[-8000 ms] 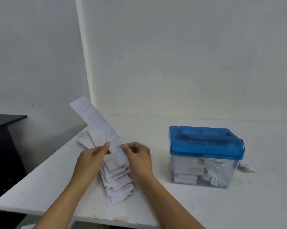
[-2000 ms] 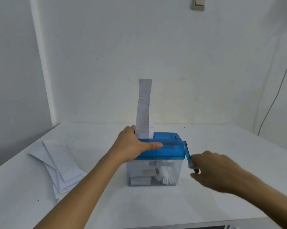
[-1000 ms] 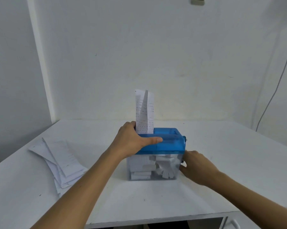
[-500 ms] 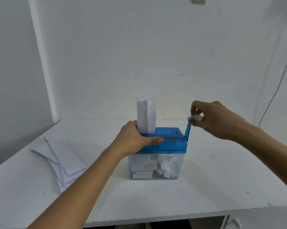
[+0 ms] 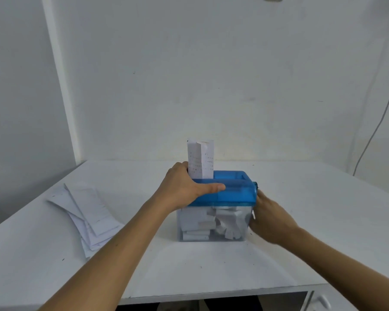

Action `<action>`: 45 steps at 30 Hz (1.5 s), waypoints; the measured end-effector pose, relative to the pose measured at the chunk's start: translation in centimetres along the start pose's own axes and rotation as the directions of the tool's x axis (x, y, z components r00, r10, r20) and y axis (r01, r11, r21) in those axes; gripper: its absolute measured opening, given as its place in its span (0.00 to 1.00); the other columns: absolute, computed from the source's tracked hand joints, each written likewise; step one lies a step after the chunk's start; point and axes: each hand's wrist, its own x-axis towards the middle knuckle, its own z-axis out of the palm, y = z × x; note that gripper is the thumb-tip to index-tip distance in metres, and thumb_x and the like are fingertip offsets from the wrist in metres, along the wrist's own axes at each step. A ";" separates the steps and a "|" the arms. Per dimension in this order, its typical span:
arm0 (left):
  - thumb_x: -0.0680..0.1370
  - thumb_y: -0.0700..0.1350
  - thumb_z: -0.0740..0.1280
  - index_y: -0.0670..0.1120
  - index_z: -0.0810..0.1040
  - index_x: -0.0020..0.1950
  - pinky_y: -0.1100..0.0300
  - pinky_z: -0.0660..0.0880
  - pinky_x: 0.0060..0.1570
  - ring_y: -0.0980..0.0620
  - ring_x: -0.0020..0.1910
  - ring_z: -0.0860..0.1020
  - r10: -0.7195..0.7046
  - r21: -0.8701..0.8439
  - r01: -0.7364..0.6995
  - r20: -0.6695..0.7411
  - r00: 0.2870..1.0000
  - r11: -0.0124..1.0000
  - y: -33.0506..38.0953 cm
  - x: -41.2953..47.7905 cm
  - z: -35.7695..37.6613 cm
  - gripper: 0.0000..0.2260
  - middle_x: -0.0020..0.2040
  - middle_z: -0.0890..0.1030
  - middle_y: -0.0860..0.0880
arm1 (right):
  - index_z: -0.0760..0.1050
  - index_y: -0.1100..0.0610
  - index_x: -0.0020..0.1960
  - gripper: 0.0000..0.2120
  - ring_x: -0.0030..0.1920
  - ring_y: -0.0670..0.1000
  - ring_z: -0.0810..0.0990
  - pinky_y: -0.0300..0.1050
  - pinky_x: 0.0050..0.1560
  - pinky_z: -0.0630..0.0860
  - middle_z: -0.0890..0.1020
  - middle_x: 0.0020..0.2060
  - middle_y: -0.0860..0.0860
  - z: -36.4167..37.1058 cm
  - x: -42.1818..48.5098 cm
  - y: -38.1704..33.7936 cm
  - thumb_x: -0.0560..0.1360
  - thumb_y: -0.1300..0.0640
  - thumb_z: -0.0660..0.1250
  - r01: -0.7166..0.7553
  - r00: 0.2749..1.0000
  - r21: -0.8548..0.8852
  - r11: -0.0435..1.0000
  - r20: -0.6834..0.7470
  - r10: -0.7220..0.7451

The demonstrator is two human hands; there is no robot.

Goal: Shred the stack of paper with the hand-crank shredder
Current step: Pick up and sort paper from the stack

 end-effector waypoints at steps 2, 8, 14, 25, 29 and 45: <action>0.63 0.67 0.78 0.50 0.69 0.74 0.67 0.73 0.46 0.51 0.66 0.75 0.000 0.008 0.000 -0.003 1.000 1.000 0.1 0.0 0.0 0.45 0.70 0.75 0.53 | 0.65 0.50 0.70 0.20 0.52 0.49 0.77 0.43 0.55 0.79 0.73 0.63 0.48 0.0 -1.6 -0.4 0.79 0.55 0.63 -0.022 0.999 0.008 1.000 0.049 0.021; 0.62 0.68 0.78 0.50 0.70 0.75 0.65 0.73 0.48 0.50 0.66 0.75 -0.009 0.022 0.009 -0.003 1.000 1.000 0.2 0.2 0.0 0.46 0.70 0.76 0.53 | 0.72 0.40 0.54 0.05 0.51 0.43 0.79 0.41 0.55 0.76 0.81 0.56 0.42 -5.9 -4.7 -0.9 0.79 0.46 0.63 0.052 0.984 -0.170 0.984 0.175 -0.022; 0.63 0.66 0.79 0.50 0.70 0.71 0.68 0.69 0.39 0.53 0.57 0.74 -0.030 0.031 0.031 -0.002 1.000 0.999 0.6 0.1 -0.1 0.42 0.62 0.75 0.57 | 0.70 0.41 0.50 0.06 0.40 0.40 0.81 0.42 0.42 0.76 0.82 0.42 0.38 -15.3 -2.5 -1.5 0.79 0.48 0.67 0.112 0.990 -0.043 0.993 0.087 -0.108; 0.59 0.69 0.78 0.51 0.70 0.70 0.61 0.73 0.49 0.52 0.58 0.75 -0.056 0.037 0.056 -0.008 0.998 0.998 0.4 0.1 0.0 0.45 0.61 0.75 0.56 | 0.79 0.50 0.58 0.11 0.46 0.52 0.81 0.49 0.49 0.80 0.83 0.52 0.49 -8.7 3.9 0.8 0.84 0.50 0.60 0.084 0.956 0.049 0.995 -0.285 -0.067; 0.59 0.70 0.78 0.51 0.71 0.65 0.61 0.75 0.46 0.53 0.56 0.77 -0.067 0.057 0.068 -0.013 0.998 0.996 0.3 0.1 0.0 0.42 0.59 0.77 0.55 | 0.78 0.51 0.60 0.11 0.49 0.50 0.80 0.42 0.51 0.77 0.82 0.54 0.48 -4.5 3.6 0.6 0.81 0.60 0.63 0.057 0.977 -0.023 0.998 -0.204 -0.060; 0.62 0.68 0.78 0.52 0.72 0.69 0.59 0.71 0.55 0.54 0.61 0.71 -0.054 0.095 0.056 -0.033 0.998 0.994 0.4 0.1 -0.1 0.41 0.65 0.71 0.56 | 0.69 0.41 0.54 0.06 0.43 0.38 0.80 0.39 0.45 0.79 0.83 0.46 0.39 -10.8 -4.5 0.2 0.80 0.45 0.65 0.109 0.993 -0.021 0.994 0.051 -0.108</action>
